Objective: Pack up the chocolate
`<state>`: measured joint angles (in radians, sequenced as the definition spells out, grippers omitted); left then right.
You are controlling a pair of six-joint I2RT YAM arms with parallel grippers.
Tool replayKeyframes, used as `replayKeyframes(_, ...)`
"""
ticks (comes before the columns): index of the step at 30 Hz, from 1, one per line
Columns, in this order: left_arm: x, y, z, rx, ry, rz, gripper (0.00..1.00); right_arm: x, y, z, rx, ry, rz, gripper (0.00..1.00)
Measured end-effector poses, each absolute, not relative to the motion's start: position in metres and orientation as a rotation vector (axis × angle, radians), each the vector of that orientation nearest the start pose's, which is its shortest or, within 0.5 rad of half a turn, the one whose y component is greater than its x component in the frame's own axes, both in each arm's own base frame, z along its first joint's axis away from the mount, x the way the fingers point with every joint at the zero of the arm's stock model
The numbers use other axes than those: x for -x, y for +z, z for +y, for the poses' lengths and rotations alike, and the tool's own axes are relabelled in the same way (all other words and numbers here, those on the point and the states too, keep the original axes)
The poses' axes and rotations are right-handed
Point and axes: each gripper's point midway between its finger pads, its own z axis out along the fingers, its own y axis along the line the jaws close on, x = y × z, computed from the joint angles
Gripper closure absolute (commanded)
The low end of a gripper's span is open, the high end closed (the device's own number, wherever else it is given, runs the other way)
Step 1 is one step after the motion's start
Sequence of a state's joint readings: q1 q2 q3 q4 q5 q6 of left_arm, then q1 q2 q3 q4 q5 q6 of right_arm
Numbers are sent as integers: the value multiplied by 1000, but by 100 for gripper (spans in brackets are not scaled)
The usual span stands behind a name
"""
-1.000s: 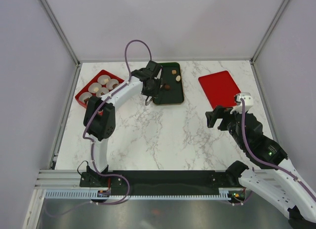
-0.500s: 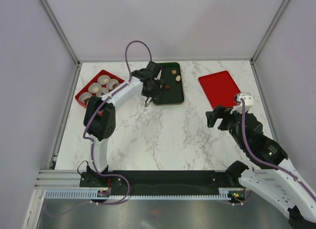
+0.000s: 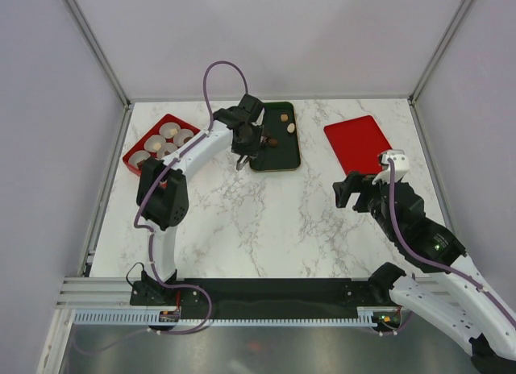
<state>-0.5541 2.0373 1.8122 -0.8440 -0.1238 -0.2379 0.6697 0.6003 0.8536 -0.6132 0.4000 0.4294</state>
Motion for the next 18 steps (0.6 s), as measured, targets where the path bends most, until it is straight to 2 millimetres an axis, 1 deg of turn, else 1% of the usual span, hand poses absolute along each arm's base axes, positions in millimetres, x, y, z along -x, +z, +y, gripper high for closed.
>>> replayKeyframes(2, -411, 120, -242, -374, -115, 2593, 63, -220, 260, 108, -34, 358, 1923, 3)
replayKeyframes(5, -403, 125, -240, -384, -109, 2605, 64, -223, 258, 110, -32, 350, 1933, 4)
replayKeyframes(7, -398, 133, -237, -387, -108, 2607, 64, -223, 261, 110, -33, 351, 1930, 4)
replayKeyframes(10, -390, 155, -233, -379, -122, 2580, 63, -224, 272, 111, -39, 366, 1908, 4)
replayKeyframes(12, -384, 177, -228, -363, -137, 2549, 62, -223, 279, 111, -47, 382, 1891, 4)
replayKeyframes(14, -377, 200, -222, -340, -150, 2517, 62, -222, 282, 112, -53, 402, 1882, 4)
replayKeyframes(16, -370, 219, -211, -306, -146, 2494, 62, -220, 282, 113, -61, 423, 1879, 4)
replayKeyframes(18, -365, 234, -195, -258, -146, 2482, 62, -219, 277, 115, -64, 438, 1885, 4)
